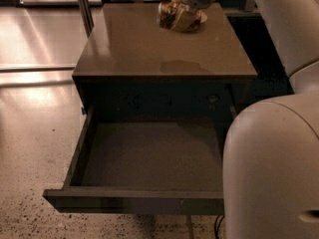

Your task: Place orange can into top drawer

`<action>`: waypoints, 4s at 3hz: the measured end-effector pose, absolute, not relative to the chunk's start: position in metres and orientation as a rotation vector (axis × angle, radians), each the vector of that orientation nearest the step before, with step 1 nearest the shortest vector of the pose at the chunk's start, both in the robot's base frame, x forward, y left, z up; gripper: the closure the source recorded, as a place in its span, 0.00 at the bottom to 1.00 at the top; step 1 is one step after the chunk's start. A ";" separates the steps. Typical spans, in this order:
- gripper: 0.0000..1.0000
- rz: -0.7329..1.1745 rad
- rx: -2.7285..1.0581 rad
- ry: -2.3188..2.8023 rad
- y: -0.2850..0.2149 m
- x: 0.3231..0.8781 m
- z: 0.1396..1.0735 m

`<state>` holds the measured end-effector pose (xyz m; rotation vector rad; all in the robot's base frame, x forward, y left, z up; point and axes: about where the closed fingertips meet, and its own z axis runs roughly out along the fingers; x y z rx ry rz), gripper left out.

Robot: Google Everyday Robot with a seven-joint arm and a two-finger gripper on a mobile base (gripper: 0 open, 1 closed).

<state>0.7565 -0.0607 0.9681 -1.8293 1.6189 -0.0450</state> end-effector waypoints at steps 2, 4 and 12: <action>1.00 0.006 -1.857 1.438 -0.057 0.689 0.981; 1.00 0.036 -1.856 1.418 -0.047 0.678 0.975; 1.00 0.423 -1.784 1.586 -0.040 0.529 0.783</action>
Offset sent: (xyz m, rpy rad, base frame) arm -0.0444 -0.0090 0.0352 0.0559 -0.0985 0.0765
